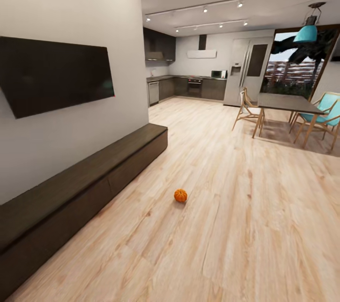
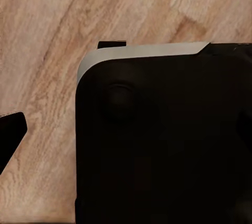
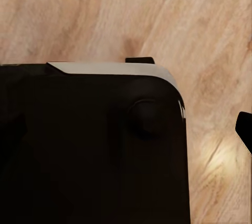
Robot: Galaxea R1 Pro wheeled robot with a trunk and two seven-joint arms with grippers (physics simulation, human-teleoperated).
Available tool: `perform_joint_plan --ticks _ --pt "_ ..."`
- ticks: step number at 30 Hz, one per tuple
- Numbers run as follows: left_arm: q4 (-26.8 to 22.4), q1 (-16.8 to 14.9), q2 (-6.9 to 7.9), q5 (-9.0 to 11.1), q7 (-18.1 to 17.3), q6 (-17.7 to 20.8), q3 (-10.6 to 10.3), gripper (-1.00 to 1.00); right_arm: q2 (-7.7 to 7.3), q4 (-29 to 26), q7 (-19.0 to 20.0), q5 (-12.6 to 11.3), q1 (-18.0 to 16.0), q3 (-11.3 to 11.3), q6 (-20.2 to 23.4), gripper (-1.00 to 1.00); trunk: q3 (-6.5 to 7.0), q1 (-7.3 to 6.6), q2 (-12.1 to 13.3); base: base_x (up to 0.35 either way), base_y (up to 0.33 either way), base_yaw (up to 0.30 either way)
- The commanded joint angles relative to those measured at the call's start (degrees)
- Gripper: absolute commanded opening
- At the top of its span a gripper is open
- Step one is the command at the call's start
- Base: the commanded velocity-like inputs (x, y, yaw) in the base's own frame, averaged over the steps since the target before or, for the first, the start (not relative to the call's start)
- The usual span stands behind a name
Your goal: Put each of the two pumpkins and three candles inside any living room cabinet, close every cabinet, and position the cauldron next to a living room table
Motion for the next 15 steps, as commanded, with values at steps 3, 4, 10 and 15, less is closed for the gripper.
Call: perform_joint_plan --ticks 3,4,10,15 --pt "-0.1 0.0 0.04 0.0 0.0 -0.1 0.0 1.00 -0.02 0.0 -0.3 -0.1 0.0 0.0 -0.4 1.00 -0.05 0.00 0.0 0.000 0.000 0.255" --pt "-0.1 0.0 0.03 0.0 0.0 -0.1 0.0 1.00 -0.01 0.0 -0.3 -0.1 0.0 -0.1 -0.9 1.00 -0.05 0.00 0.0 0.000 0.000 0.255" --pt "-0.1 0.0 -0.02 0.0 0.0 -0.1 0.0 1.00 0.00 0.0 -0.3 0.0 0.0 -0.1 -1.5 1.00 -0.06 0.00 0.0 0.000 0.000 0.255" --pt "-0.1 0.0 -0.02 0.0 0.0 -0.1 0.0 1.00 -0.01 0.0 -0.4 -0.1 0.0 -0.1 -1.6 1.00 -0.06 0.00 0.0 0.000 0.000 0.255"
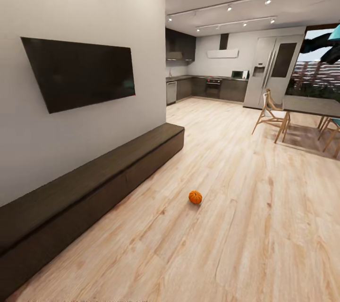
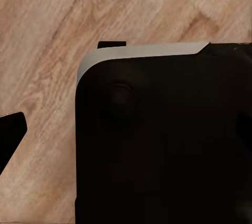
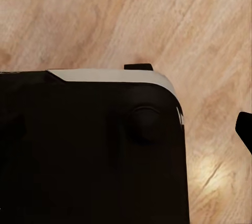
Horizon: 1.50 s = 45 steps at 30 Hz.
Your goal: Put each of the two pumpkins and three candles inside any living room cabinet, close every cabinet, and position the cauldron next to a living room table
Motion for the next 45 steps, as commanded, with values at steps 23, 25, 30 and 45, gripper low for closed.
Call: perform_joint_plan --ticks 23,25,30,45 --pt "-0.1 0.0 -0.03 0.2 0.0 -0.1 0.1 1.00 0.05 0.0 -0.2 0.0 0.0 0.1 -0.2 1.00 -0.04 0.00 0.0 0.000 0.000 0.255" --pt "-0.1 0.0 -0.20 0.2 0.0 -0.1 0.1 1.00 0.07 0.0 -0.2 0.0 0.0 0.1 -0.2 1.00 -0.04 0.00 0.0 0.000 0.000 0.255" --pt "-0.1 0.0 -0.62 0.3 -0.3 -0.1 0.4 1.00 0.02 0.2 -0.3 0.4 0.0 0.2 0.7 1.00 -0.06 0.00 0.0 0.000 0.000 0.256" --pt "-2.0 -0.4 -2.52 -0.2 -0.7 -0.1 0.0 1.00 0.06 -0.8 -0.5 0.1 0.0 0.2 3.2 1.00 -0.59 0.00 0.0 0.000 -0.125 0.268"
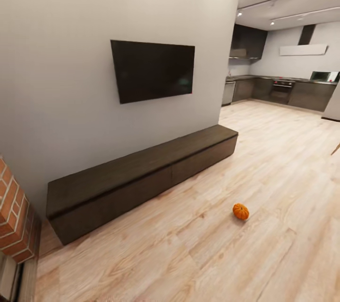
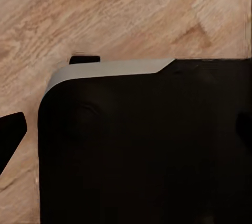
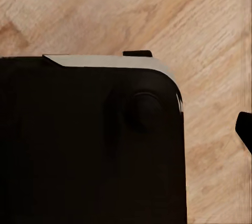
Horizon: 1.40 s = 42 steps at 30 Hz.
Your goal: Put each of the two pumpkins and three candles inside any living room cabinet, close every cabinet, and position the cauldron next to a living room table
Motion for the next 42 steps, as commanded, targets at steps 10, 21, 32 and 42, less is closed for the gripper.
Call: perform_joint_plan --ticks 10,21,32,42 --pt "-2.8 0.0 -1.81 0.5 -0.1 -0.2 0.5 1.00 0.04 -4.5 -0.1 -0.2 0.0 -0.1 -2.4 1.00 -0.07 0.00 0.0 0.000 -0.312 0.284" --pt "-2.8 0.0 -1.71 0.5 0.0 -0.2 0.6 1.00 0.06 -4.9 -0.1 -0.2 0.0 -0.2 -2.7 1.00 -0.07 0.00 0.0 -0.009 -0.317 0.289" --pt "-2.8 0.0 -1.62 0.6 0.0 -0.3 0.7 1.00 0.05 -4.6 -0.1 -0.2 0.0 -0.2 -2.7 1.00 -0.07 0.00 0.0 -0.120 -0.301 0.292" --pt "-2.8 0.0 -1.62 0.6 -0.1 -0.3 0.7 1.00 0.04 -4.4 -0.1 -0.2 0.0 -0.2 -2.7 1.00 -0.07 0.00 0.0 -0.069 -0.116 0.293"
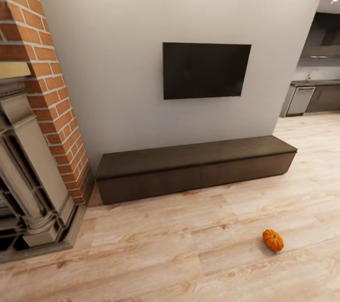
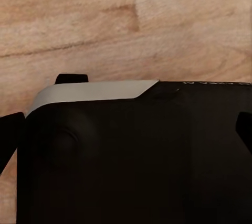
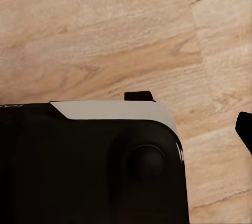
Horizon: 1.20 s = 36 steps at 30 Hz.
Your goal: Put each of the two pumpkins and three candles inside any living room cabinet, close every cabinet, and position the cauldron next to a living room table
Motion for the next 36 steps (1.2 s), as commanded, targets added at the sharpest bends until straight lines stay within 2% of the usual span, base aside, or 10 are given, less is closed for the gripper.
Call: perform_joint_plan --ticks 1,16,22,27,36 --pt "0.0 0.0 -0.01 0.0 0.0 -0.1 0.1 1.00 0.01 0.0 -0.2 0.0 0.0 0.0 -0.2 1.00 -0.05 0.00 0.0 -0.005 -0.008 0.293" --pt "0.0 0.0 -0.01 0.1 0.0 -0.1 0.1 1.00 0.00 0.0 -0.2 0.0 0.0 0.0 -0.2 1.00 -0.05 0.00 0.0 -0.001 -0.005 0.293" --pt "0.0 0.0 -0.01 0.0 0.0 -0.1 0.0 1.00 -0.04 0.0 0.1 0.1 0.0 0.0 -0.1 1.00 -0.05 0.00 0.0 0.000 -0.195 0.267" --pt "0.0 0.0 -0.01 0.0 0.0 -0.1 0.0 1.00 -0.07 -0.1 0.3 0.1 0.0 0.2 -0.1 1.00 -0.05 0.00 0.0 0.000 -0.206 0.061" --pt "0.0 0.1 -0.01 0.0 -0.1 -0.1 0.0 1.00 -0.07 -0.3 0.5 0.1 0.0 0.3 -0.1 1.00 -0.05 0.00 0.0 0.000 -0.022 -0.004"
